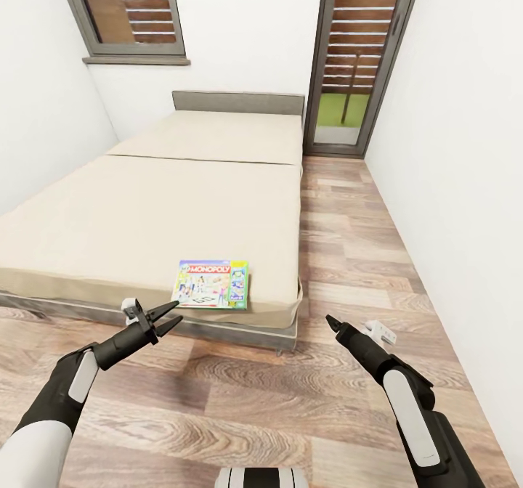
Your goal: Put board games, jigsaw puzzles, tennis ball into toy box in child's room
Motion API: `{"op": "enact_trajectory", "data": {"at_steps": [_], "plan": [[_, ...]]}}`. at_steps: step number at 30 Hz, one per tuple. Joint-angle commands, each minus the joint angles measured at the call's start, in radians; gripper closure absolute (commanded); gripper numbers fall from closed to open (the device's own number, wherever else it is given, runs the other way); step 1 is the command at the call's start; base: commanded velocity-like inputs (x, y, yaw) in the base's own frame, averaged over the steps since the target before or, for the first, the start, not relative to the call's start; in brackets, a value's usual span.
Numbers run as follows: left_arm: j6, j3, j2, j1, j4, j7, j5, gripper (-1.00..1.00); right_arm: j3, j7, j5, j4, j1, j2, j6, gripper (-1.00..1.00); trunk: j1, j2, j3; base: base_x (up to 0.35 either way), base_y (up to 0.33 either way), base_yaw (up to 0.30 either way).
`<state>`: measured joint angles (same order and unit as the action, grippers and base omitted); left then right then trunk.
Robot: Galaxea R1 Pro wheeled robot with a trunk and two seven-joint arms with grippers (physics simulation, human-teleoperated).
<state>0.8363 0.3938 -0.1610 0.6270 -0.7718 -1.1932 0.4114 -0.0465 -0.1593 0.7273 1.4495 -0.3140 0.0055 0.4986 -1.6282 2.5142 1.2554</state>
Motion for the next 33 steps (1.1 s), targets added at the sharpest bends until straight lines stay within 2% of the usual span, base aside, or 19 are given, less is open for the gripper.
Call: {"op": "enact_trajectory", "data": {"at_steps": [1, 6, 14, 33], "plan": [[0.007, 0.0, 0.0, 0.0, 0.0, -0.001, 0.003, -1.0, -0.001, -0.008, 0.011, 0.002, 0.0, 0.001, 0.004, -1.0, 0.0, 0.0, 0.001, 0.007, -0.001, 0.0], [0.007, 0.0, 0.0, 0.0, 0.0, -0.001, 0.003, -1.0, -0.001, -0.008, 0.011, 0.002, 0.0, 0.001, 0.004, -1.0, 0.0, 0.0, 0.001, 0.003, 0.0, 0.0], [0.007, 0.0, 0.0, 0.0, 0.0, 0.0, 0.003, -1.0, -0.001, -0.008, 0.011, 0.002, 0.0, 0.001, 0.005, -1.0, 0.004, -0.002, -0.03, 0.0, 0.0, 0.0], [0.007, 0.0, 0.0, 0.0, 0.0, 0.0, 0.002, -1.0, -0.001, -0.008, 0.011, 0.002, 0.0, 0.001, 0.004, -1.0, 0.004, -0.002, -0.03, 0.0, 0.0, 0.0]]}}
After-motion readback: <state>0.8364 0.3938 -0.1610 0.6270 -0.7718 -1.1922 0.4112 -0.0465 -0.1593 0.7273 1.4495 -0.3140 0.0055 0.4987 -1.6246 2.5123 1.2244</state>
